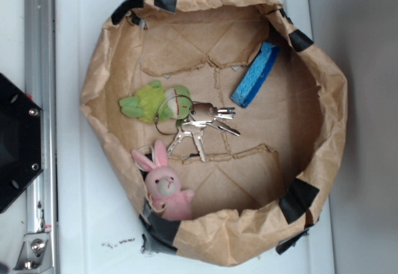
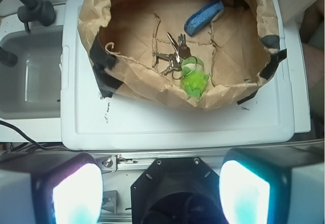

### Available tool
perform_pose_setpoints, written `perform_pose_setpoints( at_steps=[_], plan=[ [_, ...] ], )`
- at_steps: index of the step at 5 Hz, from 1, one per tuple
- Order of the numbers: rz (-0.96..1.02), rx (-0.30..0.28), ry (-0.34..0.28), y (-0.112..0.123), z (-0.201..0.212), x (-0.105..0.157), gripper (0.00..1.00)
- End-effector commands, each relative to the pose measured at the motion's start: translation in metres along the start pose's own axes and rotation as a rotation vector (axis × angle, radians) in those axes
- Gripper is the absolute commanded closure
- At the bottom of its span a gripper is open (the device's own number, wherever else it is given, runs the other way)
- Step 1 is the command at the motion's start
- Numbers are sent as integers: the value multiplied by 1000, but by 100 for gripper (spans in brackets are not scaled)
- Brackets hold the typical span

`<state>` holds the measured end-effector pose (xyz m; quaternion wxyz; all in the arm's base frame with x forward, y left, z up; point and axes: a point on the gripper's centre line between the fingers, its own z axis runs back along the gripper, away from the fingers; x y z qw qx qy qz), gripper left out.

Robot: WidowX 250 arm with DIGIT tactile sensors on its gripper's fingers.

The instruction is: Grab the silver keys.

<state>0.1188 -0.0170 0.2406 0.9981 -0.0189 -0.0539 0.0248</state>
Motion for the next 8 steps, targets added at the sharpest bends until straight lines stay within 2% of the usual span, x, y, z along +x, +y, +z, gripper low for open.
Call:
perform_pose_setpoints(
  at_steps=[1,2,3,4,5,6,7,8],
  plan=[
    [399,62,-84,11,-40,98,0],
    [502,72,-118,29,-58,123,0],
    [560,102,-134,49,-82,119,0],
    [556,145,-130,58,-105,109,0],
    [554,223,-116,65,-132,98,0],
    [559,238,-102,68,-142,95,0],
    [544,223,-49,62,-158,96,0],
    [520,188,-48,53,-168,104,0]
  ],
)
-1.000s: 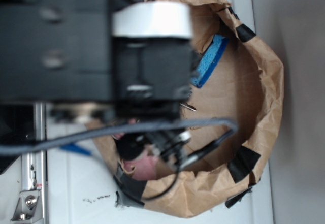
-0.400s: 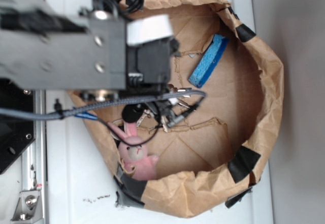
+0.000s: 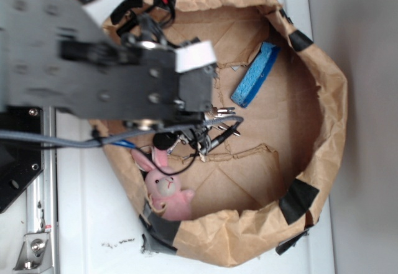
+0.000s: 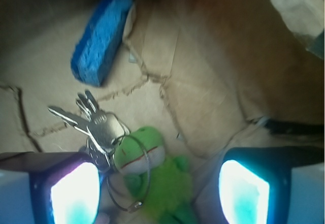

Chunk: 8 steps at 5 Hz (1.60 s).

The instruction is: Grab the silver keys.

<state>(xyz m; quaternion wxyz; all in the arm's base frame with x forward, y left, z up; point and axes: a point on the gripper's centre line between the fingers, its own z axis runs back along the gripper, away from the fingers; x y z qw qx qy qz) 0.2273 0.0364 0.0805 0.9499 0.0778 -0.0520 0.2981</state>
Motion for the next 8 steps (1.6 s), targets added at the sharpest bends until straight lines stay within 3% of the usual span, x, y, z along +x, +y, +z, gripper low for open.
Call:
perform_pose_setpoints(
  at_steps=[1,4,5,6,8],
  plan=[
    [-30,-58,-27,-12,2,8,0],
    [-68,-27,-49,9,-19,-2,0],
    [-96,-63,-23,7,-27,-6,0],
    [-155,-146,-3,6,-33,-7,0],
    [-183,-135,-29,0,-37,-8,0]
  ],
)
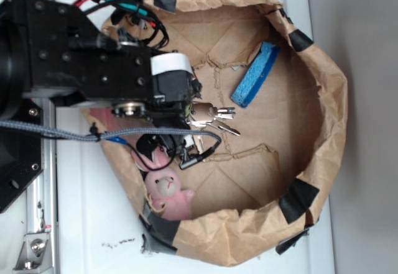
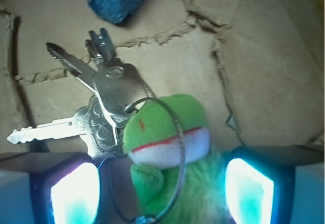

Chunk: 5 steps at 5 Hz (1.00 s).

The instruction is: Grab the silver keys.

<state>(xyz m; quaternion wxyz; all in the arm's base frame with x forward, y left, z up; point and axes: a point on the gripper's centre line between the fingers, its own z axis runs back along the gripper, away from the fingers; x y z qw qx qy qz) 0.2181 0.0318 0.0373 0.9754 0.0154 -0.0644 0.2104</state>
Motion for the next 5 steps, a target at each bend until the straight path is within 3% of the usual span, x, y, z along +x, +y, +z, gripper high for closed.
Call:
perform_pose_setpoints(
  at_steps=[1,3,4,5],
  plan=[
    [-13,14,-35,3,4,8,0],
    [-25,47,-32,1,-4,7,0],
    [-13,32,-32,1,-3,8,100],
    [-13,33,-33,1,-3,7,100]
  ],
)
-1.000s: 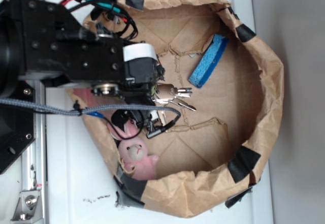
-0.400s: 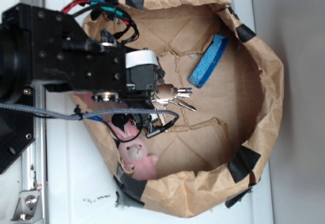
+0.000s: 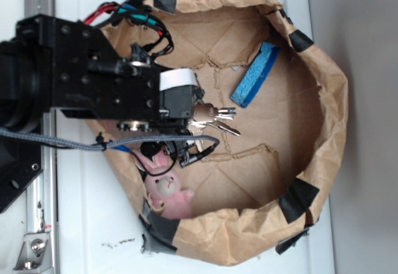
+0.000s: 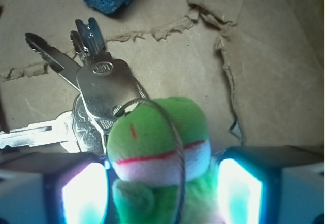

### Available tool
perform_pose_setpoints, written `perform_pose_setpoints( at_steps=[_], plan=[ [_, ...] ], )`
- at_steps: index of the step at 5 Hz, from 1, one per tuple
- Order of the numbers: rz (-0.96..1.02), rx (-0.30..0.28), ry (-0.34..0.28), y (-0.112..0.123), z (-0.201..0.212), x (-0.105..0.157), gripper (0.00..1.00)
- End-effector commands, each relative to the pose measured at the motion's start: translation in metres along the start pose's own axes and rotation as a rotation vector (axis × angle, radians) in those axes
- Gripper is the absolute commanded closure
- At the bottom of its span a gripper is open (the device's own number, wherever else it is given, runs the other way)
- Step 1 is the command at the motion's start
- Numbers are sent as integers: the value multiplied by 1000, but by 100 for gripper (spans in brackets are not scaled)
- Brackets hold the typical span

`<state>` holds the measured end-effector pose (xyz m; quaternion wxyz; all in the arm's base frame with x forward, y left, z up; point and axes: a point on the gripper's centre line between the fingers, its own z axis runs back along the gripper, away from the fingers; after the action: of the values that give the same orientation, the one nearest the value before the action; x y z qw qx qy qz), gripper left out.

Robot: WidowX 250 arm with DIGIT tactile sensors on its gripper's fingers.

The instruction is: Grab the silver keys.

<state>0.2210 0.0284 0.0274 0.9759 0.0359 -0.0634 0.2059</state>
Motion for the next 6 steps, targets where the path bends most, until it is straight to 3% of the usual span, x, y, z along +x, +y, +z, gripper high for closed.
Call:
perform_pose_setpoints(
  at_steps=[1,5,6],
  plan=[
    [0,-7,-25,6,8,8,100],
    [-1,-19,-17,6,15,9,100],
    [9,-32,2,7,17,11,0]
  ],
)
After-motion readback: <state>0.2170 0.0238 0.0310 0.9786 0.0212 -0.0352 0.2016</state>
